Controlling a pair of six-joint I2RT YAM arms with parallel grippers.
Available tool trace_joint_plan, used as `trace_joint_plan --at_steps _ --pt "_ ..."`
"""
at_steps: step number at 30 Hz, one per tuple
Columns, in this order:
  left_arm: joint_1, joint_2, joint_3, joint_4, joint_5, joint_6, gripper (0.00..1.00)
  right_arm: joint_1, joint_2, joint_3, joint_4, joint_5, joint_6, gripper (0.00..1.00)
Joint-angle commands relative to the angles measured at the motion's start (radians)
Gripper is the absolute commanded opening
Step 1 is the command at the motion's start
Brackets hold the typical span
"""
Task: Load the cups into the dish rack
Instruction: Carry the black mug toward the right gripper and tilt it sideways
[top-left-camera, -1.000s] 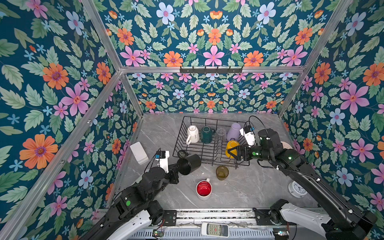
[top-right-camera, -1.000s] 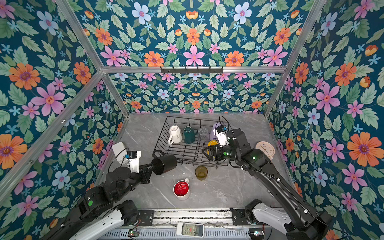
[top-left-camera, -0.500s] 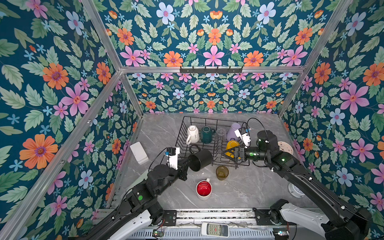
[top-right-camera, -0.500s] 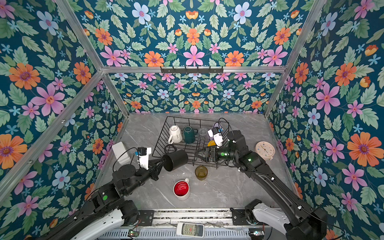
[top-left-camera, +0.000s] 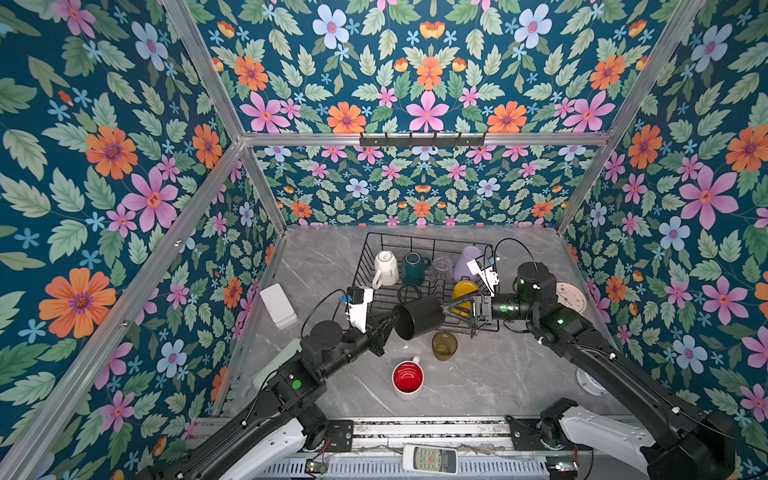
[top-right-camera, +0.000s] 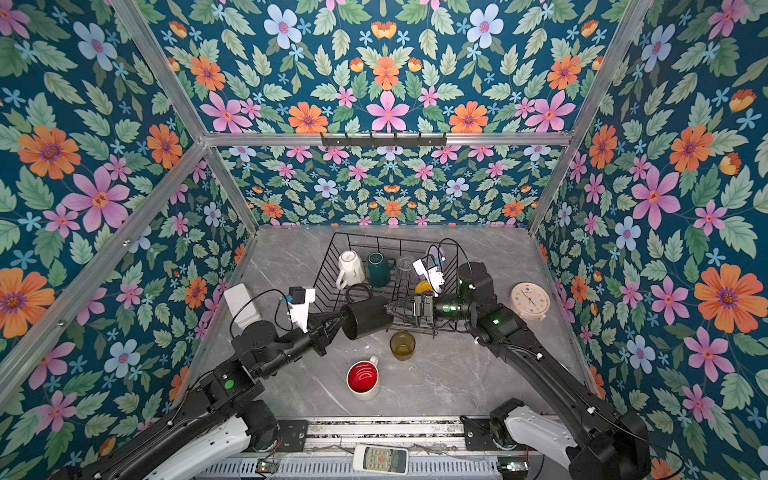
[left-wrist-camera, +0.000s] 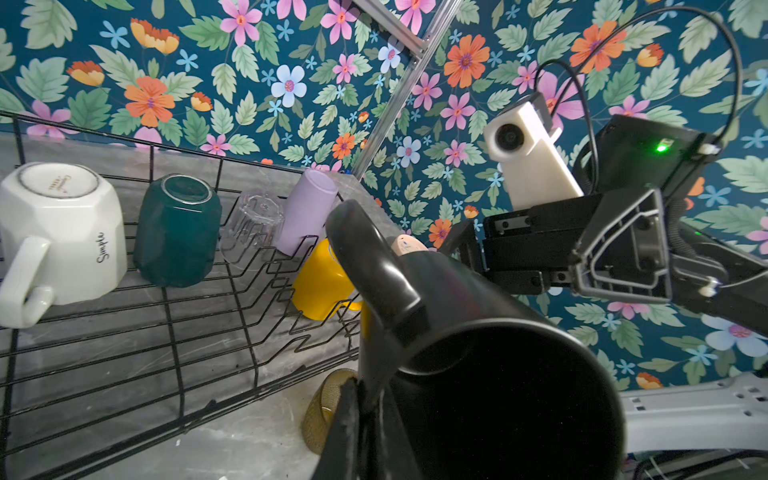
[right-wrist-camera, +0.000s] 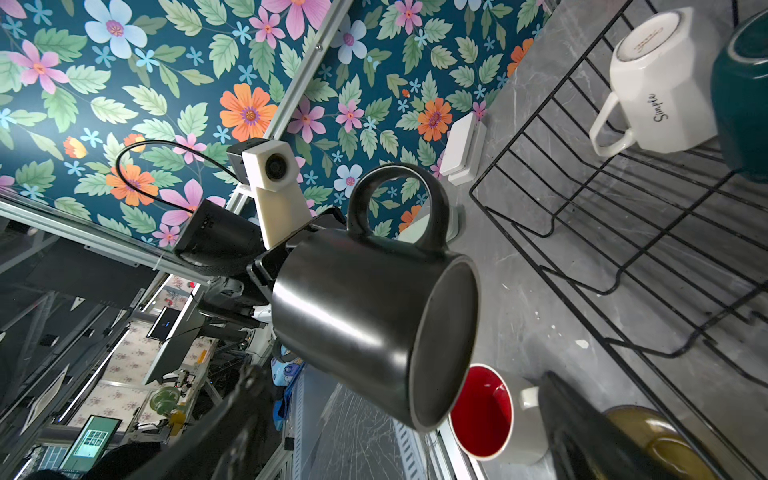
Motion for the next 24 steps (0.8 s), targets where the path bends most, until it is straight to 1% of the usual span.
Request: trace_joint_plan --at_steps 1,5,8,16,24 --pt "0.054 0.004 -0.013 0.218 0.136 -0.062 0.0 0.0 0.004 -0.008 0.06 -0.041 0.027 0.99" --pt "0.157 0.027 -0.06 0.347 0.27 -0.149 0.0 -0.002 0.017 -0.015 0.084 -0.06 0.043 0.99" --pt "0.204 0.059 -0.085 0.442 0.346 -0.202 0.0 -0.003 0.029 -0.018 0.1 -0.071 0.055 0.99" --pt "0.216 0.146 -0.089 0.56 0.443 -0.255 0.0 -0.002 0.074 -0.021 0.196 -0.101 0.11 0.99" --pt "0.218 0.166 -0.092 0.596 0.473 -0.271 0.0 -0.001 0.129 -0.018 0.307 -0.149 0.185 0.99"
